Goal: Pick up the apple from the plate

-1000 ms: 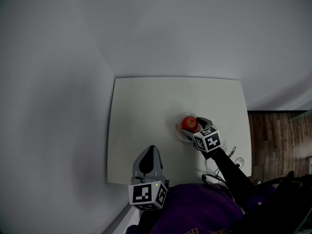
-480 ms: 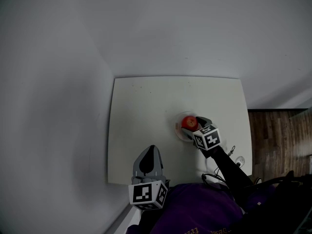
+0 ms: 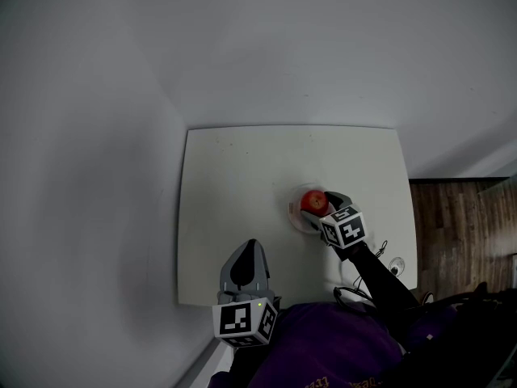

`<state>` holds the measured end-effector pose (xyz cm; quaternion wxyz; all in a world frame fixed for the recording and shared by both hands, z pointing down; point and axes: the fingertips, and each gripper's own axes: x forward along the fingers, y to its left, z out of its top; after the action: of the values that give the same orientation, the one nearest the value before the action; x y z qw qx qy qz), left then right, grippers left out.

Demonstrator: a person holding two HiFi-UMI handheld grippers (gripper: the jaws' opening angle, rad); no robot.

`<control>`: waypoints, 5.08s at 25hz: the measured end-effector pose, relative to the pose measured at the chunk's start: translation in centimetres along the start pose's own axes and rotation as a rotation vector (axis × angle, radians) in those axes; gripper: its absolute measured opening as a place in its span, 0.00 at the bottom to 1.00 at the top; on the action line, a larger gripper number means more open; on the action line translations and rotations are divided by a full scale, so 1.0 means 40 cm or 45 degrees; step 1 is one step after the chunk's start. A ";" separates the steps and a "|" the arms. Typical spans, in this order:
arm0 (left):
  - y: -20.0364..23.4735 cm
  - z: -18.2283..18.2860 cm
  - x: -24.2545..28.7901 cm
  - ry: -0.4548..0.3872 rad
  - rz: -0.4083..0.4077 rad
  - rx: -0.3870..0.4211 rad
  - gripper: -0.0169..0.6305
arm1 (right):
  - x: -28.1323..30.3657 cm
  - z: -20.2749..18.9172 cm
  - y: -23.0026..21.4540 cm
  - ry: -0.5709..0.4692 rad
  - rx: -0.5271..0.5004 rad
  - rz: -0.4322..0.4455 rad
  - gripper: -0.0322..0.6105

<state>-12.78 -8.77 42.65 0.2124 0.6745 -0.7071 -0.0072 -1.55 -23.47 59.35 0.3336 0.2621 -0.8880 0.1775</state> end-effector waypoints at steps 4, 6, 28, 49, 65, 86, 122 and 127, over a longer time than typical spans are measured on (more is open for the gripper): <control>-0.006 0.007 0.002 0.001 -0.011 0.014 0.03 | -0.018 0.011 -0.019 -0.039 0.038 -0.043 0.62; -0.005 0.008 0.001 -0.006 -0.008 0.011 0.03 | -0.024 0.014 -0.025 -0.045 0.048 -0.052 0.62; -0.054 -0.003 -0.004 0.002 -0.098 0.027 0.03 | -0.149 0.006 -0.094 -0.147 0.086 -0.220 0.62; -0.125 -0.015 0.000 0.039 -0.220 0.056 0.03 | -0.274 -0.075 -0.147 -0.184 0.168 -0.368 0.62; -0.161 -0.036 0.006 0.068 -0.290 0.085 0.03 | -0.317 -0.177 -0.157 -0.139 0.235 -0.433 0.62; -0.160 -0.040 0.015 0.089 -0.267 0.092 0.03 | -0.297 -0.283 -0.157 -0.047 0.296 -0.430 0.63; -0.154 -0.025 0.023 0.050 -0.250 0.087 0.03 | -0.661 0.113 -0.133 -0.696 0.056 -0.605 0.07; -0.146 -0.018 0.021 0.030 -0.239 0.087 0.03 | -0.676 0.132 -0.120 -0.726 0.022 -0.616 0.07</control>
<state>-7.01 -9.90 41.80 0.1960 0.7445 -0.6382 0.0051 15.93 -20.50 37.73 0.1029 0.5060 -0.8561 0.0210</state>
